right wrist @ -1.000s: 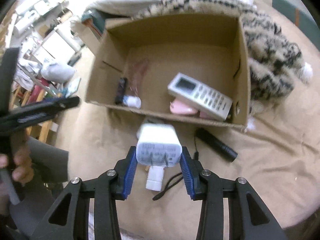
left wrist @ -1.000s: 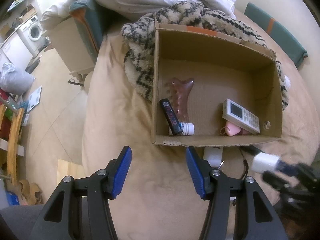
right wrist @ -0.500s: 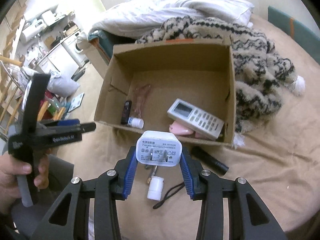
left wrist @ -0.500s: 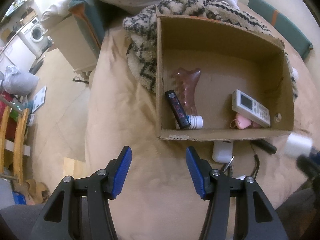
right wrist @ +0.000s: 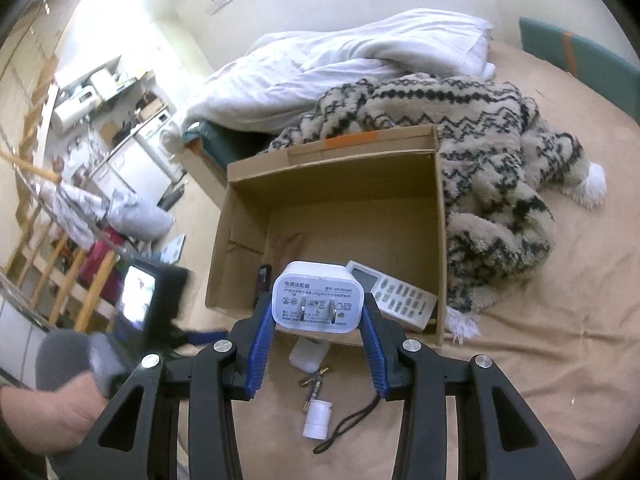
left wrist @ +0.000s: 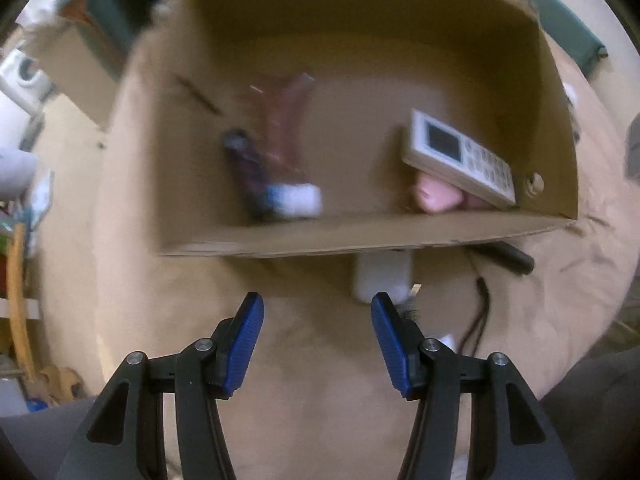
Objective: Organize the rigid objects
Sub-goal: 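Lift the charger plug with the right tool while the left tool grasps the white earbuds case, then carry both items over the box while the left tool opens to drop the earbuds case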
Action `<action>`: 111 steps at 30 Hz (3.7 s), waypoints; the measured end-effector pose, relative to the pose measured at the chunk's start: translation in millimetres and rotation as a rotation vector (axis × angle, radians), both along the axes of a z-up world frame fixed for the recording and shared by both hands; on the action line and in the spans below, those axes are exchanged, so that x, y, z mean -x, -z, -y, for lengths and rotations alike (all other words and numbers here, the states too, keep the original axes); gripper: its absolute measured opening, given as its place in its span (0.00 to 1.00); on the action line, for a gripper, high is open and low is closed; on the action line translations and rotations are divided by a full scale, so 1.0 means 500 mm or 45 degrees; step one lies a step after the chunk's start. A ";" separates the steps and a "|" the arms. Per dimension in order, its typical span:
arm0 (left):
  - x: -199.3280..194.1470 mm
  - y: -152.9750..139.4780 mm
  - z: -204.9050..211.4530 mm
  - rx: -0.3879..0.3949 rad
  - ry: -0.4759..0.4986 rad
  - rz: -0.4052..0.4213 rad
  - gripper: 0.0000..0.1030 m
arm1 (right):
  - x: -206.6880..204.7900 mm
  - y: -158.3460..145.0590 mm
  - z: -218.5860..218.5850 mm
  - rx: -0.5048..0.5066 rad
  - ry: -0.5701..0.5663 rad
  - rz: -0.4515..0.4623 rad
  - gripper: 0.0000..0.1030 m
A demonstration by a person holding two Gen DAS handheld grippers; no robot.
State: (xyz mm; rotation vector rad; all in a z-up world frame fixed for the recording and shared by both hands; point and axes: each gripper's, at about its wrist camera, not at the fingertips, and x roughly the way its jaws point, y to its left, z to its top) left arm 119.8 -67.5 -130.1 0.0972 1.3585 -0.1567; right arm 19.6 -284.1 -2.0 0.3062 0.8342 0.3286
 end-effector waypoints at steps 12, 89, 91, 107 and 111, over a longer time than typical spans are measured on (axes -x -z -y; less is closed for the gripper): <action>-0.057 0.104 0.104 -0.096 -0.017 -0.072 0.46 | 0.001 -0.018 0.043 -0.107 0.067 0.042 0.42; -0.167 -0.080 -0.051 -0.058 -0.062 0.325 0.39 | -0.211 0.187 -0.037 0.300 0.039 -0.360 0.42; -0.166 -0.082 -0.051 -0.057 -0.060 0.334 0.39 | -0.212 0.190 -0.033 0.303 0.046 -0.370 0.42; -0.152 -0.090 -0.029 -0.037 -0.006 0.362 0.58 | -0.206 0.125 -0.031 0.162 0.040 -0.199 1.00; -0.151 -0.092 -0.028 -0.043 -0.012 0.367 0.59 | -0.202 0.126 -0.035 0.169 0.029 -0.207 1.00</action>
